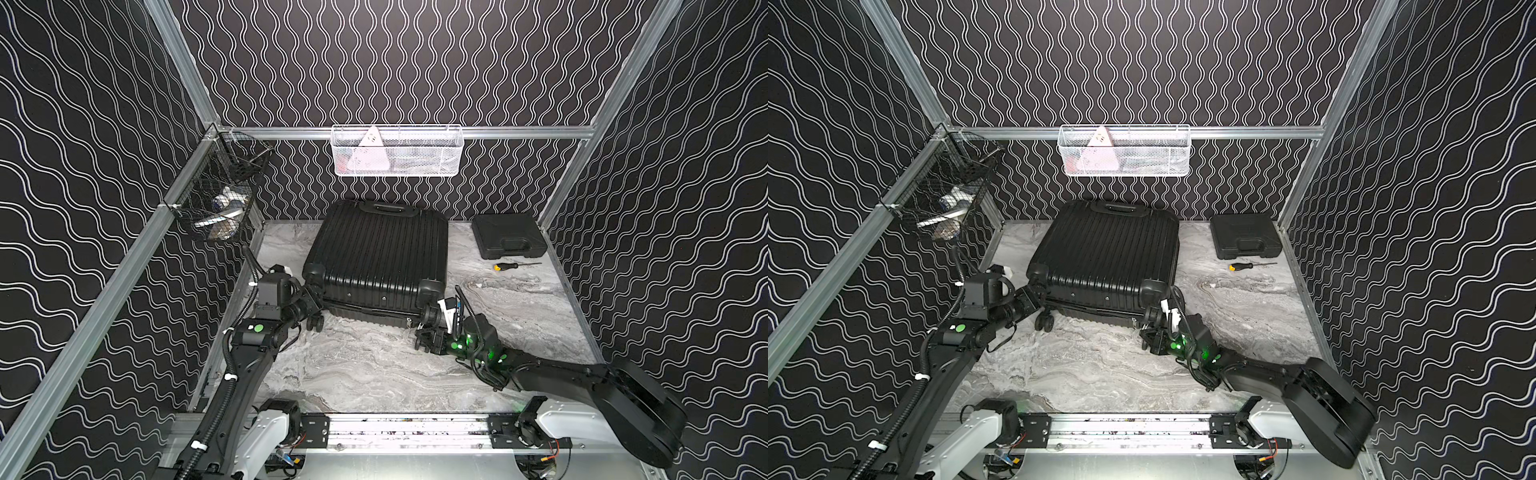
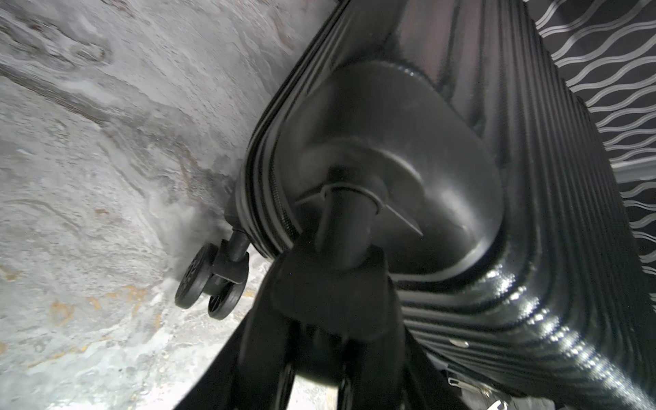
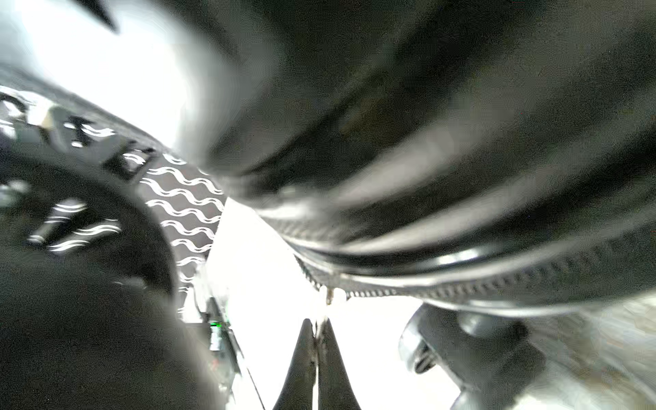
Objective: Close the suitcase zippers
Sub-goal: Zip the zipper on the suitcase, then adjust the suitcase at the center of the board.
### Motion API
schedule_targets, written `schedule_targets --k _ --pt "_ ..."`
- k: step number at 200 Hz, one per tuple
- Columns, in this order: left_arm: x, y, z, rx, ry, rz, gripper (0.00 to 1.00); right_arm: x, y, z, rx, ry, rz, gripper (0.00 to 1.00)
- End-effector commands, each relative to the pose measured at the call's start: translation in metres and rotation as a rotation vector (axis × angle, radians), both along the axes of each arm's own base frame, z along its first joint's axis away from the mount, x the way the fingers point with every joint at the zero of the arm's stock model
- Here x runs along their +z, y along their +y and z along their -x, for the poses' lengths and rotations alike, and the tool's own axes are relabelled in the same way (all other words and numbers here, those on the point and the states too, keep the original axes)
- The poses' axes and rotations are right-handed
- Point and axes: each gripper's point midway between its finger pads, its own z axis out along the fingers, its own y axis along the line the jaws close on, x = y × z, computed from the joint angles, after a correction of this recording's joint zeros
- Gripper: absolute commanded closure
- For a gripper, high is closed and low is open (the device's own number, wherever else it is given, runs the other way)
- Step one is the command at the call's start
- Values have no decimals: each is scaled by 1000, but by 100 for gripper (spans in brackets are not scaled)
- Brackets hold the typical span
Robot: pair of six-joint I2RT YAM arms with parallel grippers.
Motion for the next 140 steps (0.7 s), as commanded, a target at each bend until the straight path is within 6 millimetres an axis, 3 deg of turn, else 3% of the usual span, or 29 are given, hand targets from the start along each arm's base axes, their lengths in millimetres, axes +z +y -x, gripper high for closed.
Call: schedule_targets --k 1,20,60,83,116,140 --pt "14 -32 -1 -157 -60 101 52 -17 -14 13 42 -8 152 100" --pt "17 -37 -2 -183 -81 120 44 -25 -32 9 -16 -22 240 100" --pt "27 -44 -2 -278 -103 62 27 -28 -47 6 -57 -24 325 70" --pt "33 -38 1 -328 -93 -46 25 -27 -61 2 -116 -38 371 58" --pt "56 -20 -1 -342 -114 -240 24 -20 -92 -8 -251 -85 469 52" --pt "68 4 -5 -280 -97 -388 24 -10 -117 -16 -351 -136 558 50"
